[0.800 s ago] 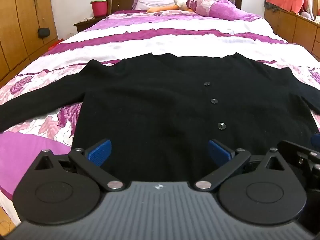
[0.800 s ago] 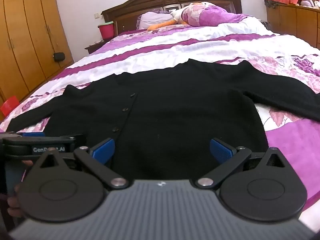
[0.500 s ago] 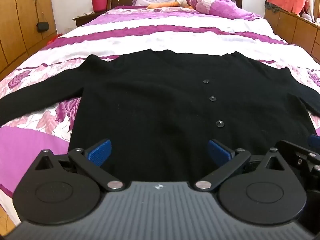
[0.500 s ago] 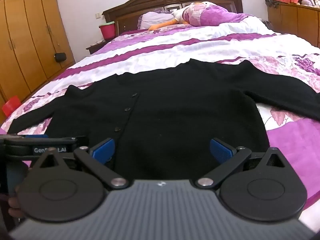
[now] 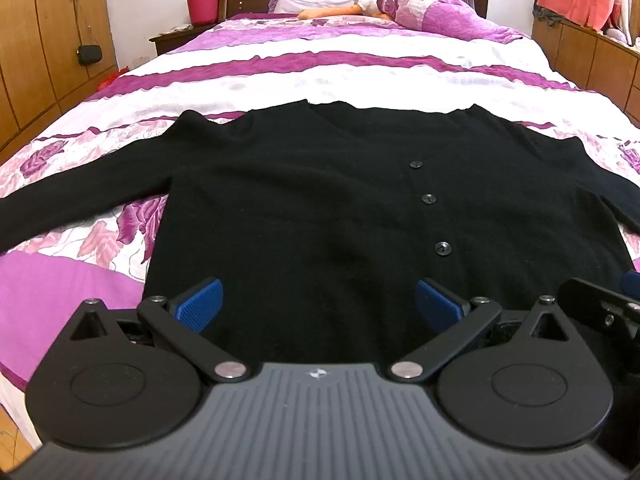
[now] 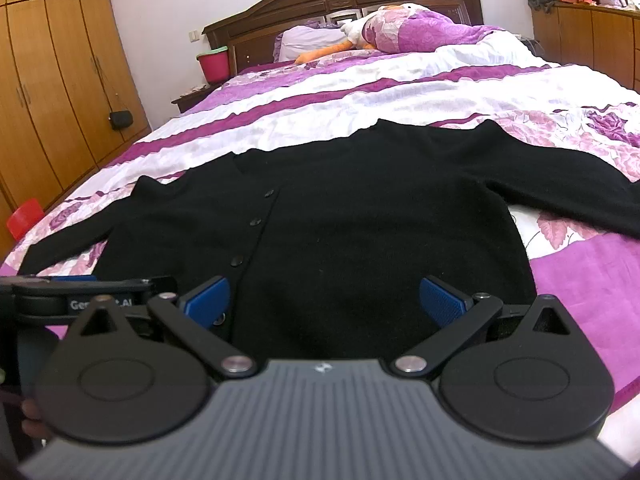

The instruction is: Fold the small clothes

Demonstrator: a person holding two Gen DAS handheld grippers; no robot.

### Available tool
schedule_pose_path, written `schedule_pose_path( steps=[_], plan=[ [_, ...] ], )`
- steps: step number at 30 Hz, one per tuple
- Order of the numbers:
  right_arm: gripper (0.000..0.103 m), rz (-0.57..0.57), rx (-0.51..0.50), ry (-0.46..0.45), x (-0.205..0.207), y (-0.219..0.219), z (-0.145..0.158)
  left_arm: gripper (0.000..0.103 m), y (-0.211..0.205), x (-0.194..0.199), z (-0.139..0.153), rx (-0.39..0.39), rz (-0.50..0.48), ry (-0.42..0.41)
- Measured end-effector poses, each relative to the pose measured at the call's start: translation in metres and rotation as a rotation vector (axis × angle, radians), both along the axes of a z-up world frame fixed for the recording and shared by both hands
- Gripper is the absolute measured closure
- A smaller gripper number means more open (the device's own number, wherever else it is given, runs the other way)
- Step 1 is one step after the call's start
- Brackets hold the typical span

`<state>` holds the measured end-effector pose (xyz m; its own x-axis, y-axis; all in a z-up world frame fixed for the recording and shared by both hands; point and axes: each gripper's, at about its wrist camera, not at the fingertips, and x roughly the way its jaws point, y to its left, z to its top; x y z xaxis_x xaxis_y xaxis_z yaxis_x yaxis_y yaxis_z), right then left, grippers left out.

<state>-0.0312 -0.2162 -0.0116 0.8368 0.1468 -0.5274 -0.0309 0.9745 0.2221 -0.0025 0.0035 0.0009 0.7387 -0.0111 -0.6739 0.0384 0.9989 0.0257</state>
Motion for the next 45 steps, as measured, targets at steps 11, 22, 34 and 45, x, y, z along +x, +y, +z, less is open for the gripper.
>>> schedule_pose_path(
  steps=[11,22,34,45],
  plan=[
    [0.0,-0.011,0.025,0.014,0.001,-0.004,-0.002,0.0,0.002,0.0,0.001,-0.015,-0.002,0.008],
    [0.0,-0.05,0.061,0.011,-0.002,-0.017,0.0,0.0,-0.006,0.007,0.005,-0.028,-0.03,0.019],
    [0.0,-0.186,0.11,0.012,0.008,-0.07,-0.006,0.0,-0.019,0.032,0.006,-0.046,-0.046,0.041],
    [0.0,-0.359,0.158,0.031,0.023,-0.14,-0.021,0.0,-0.024,0.055,-0.003,-0.043,-0.007,0.078]
  ],
)
